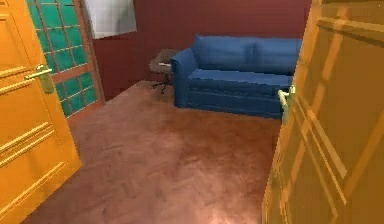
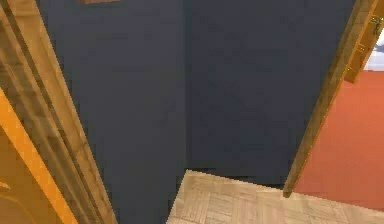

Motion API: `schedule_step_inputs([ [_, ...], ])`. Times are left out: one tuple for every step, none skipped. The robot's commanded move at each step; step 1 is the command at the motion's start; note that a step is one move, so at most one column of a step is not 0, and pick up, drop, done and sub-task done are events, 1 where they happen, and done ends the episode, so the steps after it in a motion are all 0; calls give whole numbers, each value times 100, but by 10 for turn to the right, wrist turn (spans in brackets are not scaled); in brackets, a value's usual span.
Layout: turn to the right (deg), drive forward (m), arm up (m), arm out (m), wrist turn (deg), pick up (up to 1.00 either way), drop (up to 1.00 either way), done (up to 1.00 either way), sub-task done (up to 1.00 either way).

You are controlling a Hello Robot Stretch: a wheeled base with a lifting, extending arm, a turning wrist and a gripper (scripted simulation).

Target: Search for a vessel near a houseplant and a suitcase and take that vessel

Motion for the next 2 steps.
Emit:
schedule_step_inputs([
  [30, 0, 0, 0, 0, 0, 0, 0, 0],
  [0, 90, 0, 0, 0, 0, 0, 0, 0],
])
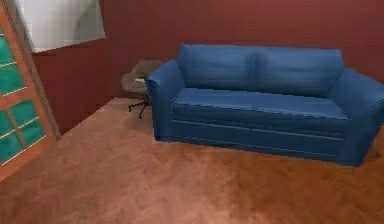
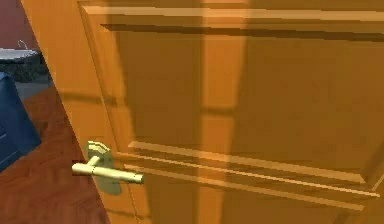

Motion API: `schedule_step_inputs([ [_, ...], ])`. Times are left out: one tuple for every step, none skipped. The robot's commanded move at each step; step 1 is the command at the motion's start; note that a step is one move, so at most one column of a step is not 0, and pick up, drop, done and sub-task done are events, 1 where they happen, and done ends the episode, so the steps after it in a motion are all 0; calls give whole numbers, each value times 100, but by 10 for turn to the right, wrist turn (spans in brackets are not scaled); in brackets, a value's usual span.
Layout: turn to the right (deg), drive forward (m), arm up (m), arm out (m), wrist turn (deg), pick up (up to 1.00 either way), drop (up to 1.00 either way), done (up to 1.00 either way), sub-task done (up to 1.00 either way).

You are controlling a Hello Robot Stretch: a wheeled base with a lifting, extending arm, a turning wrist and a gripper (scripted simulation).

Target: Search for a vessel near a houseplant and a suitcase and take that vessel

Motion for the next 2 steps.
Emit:
schedule_step_inputs([
  [-60, 0, 0, 0, 0, 0, 0, 0, 0],
  [0, 65, 0, 0, 0, 0, 0, 0, 0],
])
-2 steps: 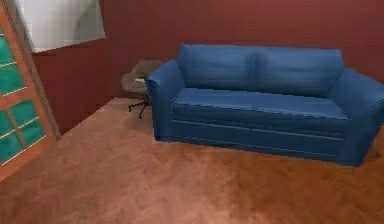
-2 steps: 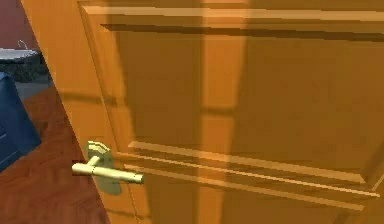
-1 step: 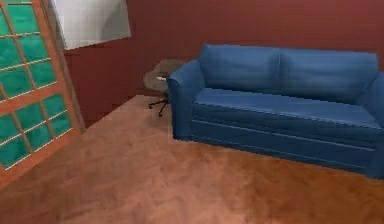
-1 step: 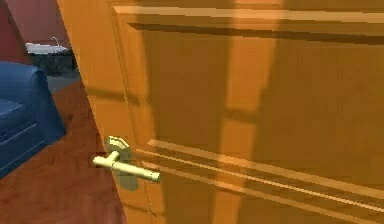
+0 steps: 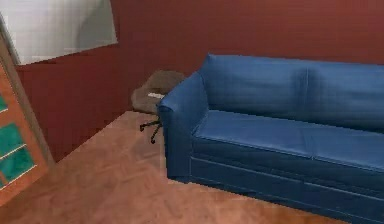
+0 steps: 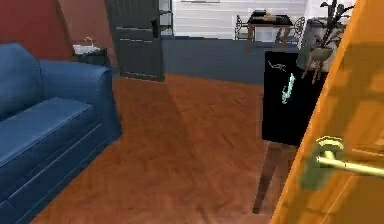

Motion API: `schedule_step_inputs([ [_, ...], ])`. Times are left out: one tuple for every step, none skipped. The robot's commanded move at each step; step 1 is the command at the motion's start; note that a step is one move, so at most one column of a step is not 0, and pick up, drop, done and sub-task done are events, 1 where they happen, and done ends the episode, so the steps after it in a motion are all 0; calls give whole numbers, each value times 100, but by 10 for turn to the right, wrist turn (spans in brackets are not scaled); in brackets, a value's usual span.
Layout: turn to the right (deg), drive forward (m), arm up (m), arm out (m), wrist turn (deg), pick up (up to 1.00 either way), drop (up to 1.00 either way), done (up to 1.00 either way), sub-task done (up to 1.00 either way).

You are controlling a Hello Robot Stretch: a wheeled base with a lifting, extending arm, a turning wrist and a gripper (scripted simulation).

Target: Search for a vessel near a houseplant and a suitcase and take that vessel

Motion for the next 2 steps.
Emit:
schedule_step_inputs([
  [450, 0, 0, 0, 0, 0, 0, 0, 0],
  [300, 0, 0, 0, 0, 0, 0, 0, 0],
])
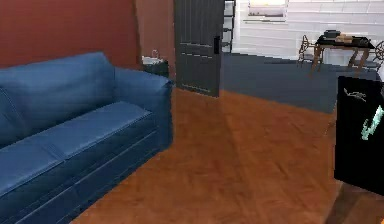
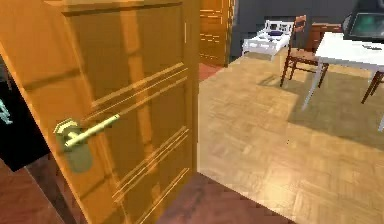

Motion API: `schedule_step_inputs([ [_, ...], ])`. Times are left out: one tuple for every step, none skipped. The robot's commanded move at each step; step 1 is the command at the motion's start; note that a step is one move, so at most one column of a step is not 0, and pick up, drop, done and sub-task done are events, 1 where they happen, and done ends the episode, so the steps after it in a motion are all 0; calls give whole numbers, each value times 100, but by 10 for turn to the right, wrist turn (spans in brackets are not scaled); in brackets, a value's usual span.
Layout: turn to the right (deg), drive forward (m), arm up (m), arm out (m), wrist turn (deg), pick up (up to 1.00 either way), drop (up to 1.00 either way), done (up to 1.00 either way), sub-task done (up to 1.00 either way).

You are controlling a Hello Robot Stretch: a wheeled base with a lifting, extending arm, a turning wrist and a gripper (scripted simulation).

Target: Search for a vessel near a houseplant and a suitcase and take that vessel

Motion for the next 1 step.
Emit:
schedule_step_inputs([
  [0, 100, 0, 0, 0, 0, 0, 0, 0],
])
